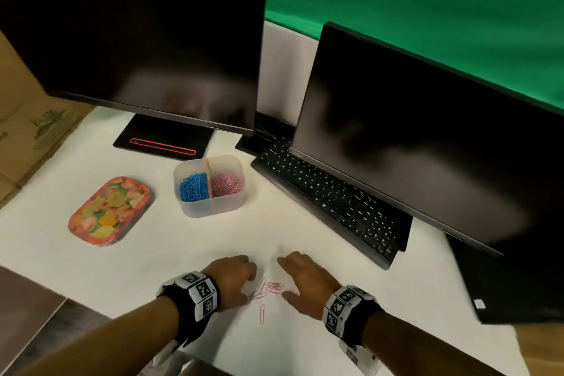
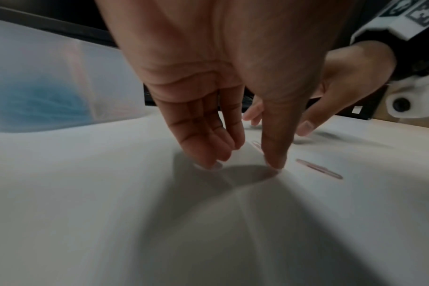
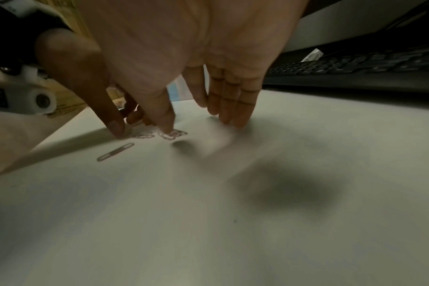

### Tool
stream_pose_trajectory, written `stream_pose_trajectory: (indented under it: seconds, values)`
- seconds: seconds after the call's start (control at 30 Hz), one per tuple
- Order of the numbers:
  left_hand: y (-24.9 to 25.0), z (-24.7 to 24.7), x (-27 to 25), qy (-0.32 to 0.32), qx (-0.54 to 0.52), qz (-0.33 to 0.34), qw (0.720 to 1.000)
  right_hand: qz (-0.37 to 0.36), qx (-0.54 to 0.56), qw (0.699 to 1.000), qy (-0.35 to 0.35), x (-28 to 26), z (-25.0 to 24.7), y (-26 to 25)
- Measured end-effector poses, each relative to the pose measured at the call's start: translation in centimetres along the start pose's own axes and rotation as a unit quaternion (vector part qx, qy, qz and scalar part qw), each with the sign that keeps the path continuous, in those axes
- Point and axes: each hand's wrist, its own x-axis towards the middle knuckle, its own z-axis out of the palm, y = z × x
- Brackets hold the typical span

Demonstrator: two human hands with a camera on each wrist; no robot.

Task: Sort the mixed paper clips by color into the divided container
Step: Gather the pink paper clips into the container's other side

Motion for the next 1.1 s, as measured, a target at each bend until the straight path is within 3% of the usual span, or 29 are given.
stream_pose_trajectory:
  seconds: [0.07, 0.2, 0.4, 0.77, 1.0, 1.1]
  values:
    - [0.8, 0.5, 0.0, 0.007, -0.005, 0.001, 1.0, 0.009, -0.023, 0.999, -0.042, 0.2, 0.2, -0.2]
    - [2.1, 1.1, -0.1, 0.035, -0.016, 0.0, 0.999, 0.0, -0.012, 0.999, -0.03, 0.9, 1.3, -0.8]
    - [3.0, 0.7, 0.3, 0.056, -0.012, -0.032, 0.998, 0.055, -0.012, 0.998, -0.014, 1.1, 1.7, -2.4]
    - [4.9, 0.1, 0.7, -0.021, 0.1, -0.051, 0.993, 0.129, -0.069, 0.984, -0.098, 2.2, 1.5, -4.7]
    - [4.5, 1.0, 0.3, 0.009, 0.131, -0.043, 0.99, 0.11, -0.069, 0.989, -0.07, 1.4, 2.1, -4.5]
    - [3.3, 0.6, 0.3, 0.028, 0.123, -0.062, 0.99, 0.135, -0.02, 0.989, -0.051, 1.2, 2.2, -4.1]
